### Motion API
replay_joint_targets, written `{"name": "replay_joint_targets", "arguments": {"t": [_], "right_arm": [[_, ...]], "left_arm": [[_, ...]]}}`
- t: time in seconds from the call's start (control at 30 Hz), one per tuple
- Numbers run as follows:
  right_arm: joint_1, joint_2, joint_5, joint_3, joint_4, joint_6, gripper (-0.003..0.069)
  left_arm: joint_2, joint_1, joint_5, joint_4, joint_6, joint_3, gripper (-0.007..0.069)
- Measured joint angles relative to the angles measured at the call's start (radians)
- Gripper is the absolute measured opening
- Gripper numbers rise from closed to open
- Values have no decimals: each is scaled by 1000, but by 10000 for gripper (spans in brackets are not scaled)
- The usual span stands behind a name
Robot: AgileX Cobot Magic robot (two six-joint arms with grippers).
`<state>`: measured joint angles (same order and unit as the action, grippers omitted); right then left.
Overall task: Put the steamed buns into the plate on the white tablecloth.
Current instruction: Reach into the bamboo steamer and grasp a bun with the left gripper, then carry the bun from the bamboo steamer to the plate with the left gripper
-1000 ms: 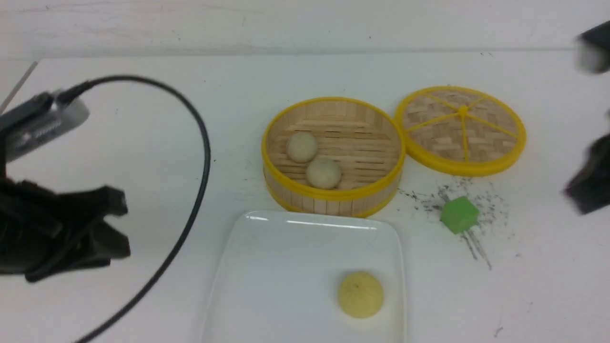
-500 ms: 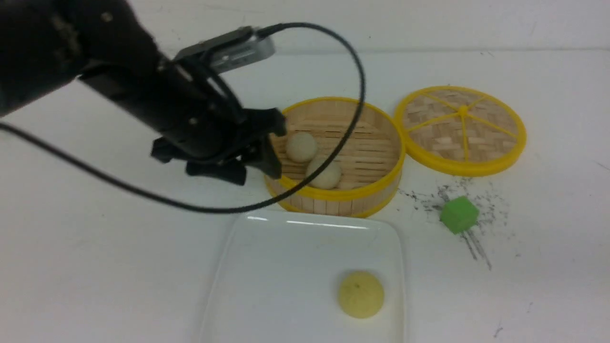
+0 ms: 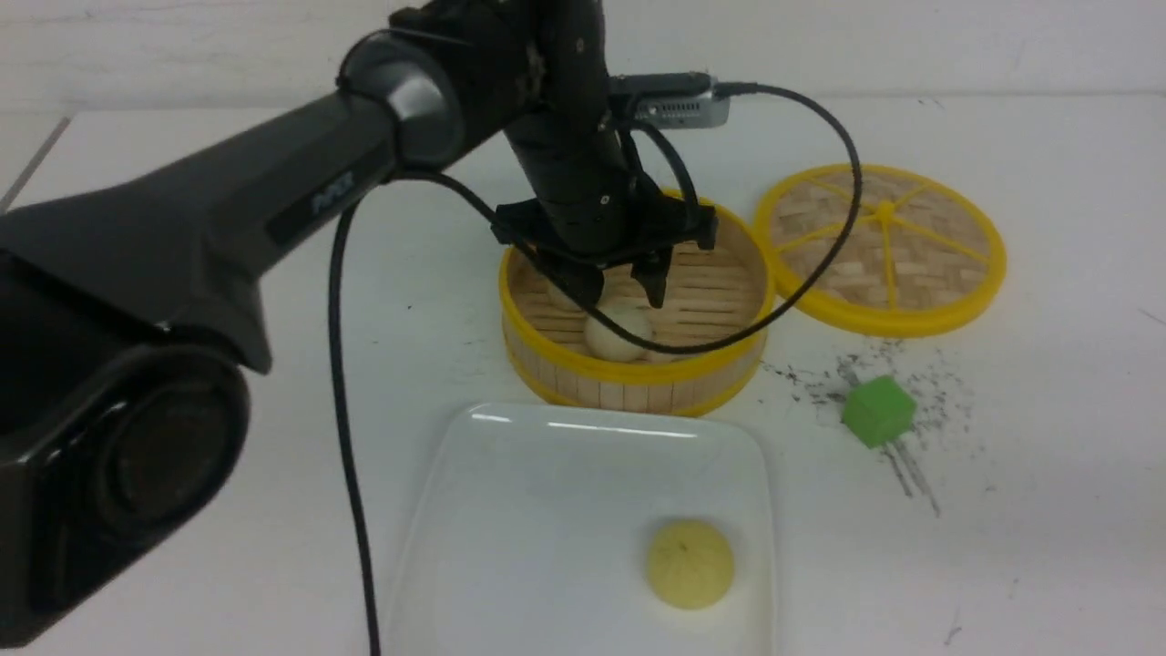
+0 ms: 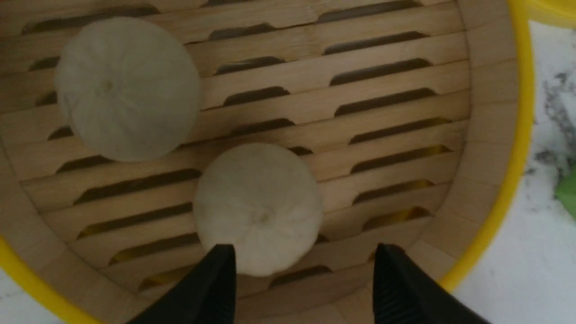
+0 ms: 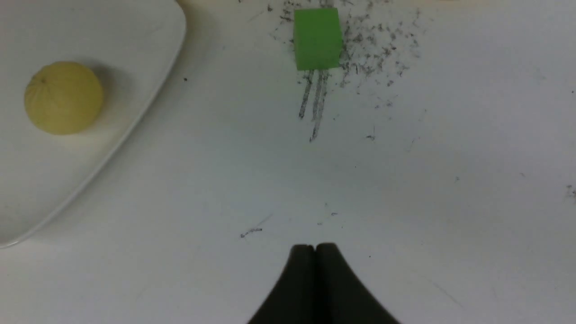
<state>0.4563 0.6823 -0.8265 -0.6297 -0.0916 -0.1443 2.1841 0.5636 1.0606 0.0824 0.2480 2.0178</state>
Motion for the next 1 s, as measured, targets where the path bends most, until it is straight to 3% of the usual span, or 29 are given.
{"name": "replay_joint_targets", "arguments": {"t": [0.17, 0.27, 0.43, 0.8, 1.0], "right_arm": [[0, 0, 0, 0, 0, 0, -2], [0, 0, 0, 0, 0, 0, -1], [0, 0, 1, 0, 0, 0, 1], [0, 0, 1, 0, 0, 0, 11], [0, 0, 1, 0, 1, 0, 14]], "left_arm": [[55, 0, -22, -21, 6, 10, 412], [79, 0, -38, -28, 8, 10, 352], [82, 0, -34, -31, 9, 17, 60], [-218, 0, 166, -98, -23, 82, 26], [-448, 0, 177, -118, 5, -105, 26]]}}
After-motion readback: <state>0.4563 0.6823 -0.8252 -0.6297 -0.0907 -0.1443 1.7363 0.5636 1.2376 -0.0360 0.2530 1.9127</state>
